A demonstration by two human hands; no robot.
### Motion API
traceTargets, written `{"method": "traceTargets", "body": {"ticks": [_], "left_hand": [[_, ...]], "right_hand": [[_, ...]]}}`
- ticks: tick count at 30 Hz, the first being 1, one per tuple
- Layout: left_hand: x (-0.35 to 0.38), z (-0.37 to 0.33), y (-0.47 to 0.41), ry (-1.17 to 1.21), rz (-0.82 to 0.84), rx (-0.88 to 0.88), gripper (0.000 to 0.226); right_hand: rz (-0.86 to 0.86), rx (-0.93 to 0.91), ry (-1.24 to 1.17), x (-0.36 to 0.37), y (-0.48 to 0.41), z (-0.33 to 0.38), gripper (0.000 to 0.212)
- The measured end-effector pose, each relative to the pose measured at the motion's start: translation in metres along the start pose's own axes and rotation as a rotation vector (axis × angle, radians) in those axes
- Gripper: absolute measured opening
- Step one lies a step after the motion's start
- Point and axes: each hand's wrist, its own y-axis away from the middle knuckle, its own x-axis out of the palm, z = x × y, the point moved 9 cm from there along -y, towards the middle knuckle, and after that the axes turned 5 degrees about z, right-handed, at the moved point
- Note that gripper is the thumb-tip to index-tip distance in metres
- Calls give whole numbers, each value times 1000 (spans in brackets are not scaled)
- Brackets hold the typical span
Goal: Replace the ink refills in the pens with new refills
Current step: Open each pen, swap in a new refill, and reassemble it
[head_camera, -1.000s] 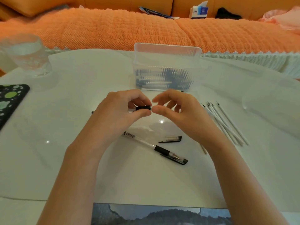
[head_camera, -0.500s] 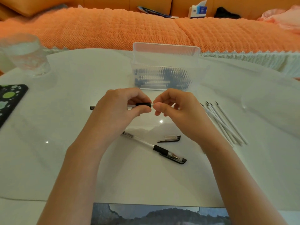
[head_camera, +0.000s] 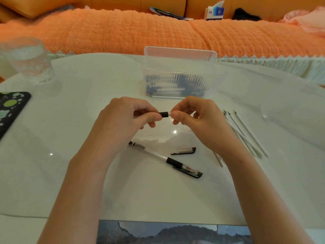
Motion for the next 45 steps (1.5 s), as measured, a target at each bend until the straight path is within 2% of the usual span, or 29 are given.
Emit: {"method": "traceTargets", "body": {"ticks": [3,5,8,11,16,18,23,27,32,39,45], "left_hand": [[-2,0,1,4,-24,4,3],[-6,2,1,14,-46,-1,1],[-10,6,2,22,-60,-16,3],[-8,8,2,20,-38,-30,7],[-5,8,2,13,-26,-42,11],[-5,8,2,15,-24,-40,11],[-5,6,2,12,-24,-28,9],[-4,6,2,29,-16,-27,8],[-4,4,2,28,-10,-12,9],[8,-2,1,37,61,-2,11],[10,-2,0,83,56,19,13]], "right_hand": [[0,1,-2,-5,3,-1,4],[31,37,59,-10,7,-7,15],[197,141,236,-8,18,-24,19],[329,173,282,-1,27,-32,19],[402,132,325,7,27,-29,15],[354,115,315,4,25,-26,13],[37,68,149,-25,16,-19,12],[-49,60,67,-31,14,-19,14],[-75,40,46,-32,13,-16,14],[-23,6,31,-18,9,-9,15],[-44,-7,-107,-17,8,-8,15]]}}
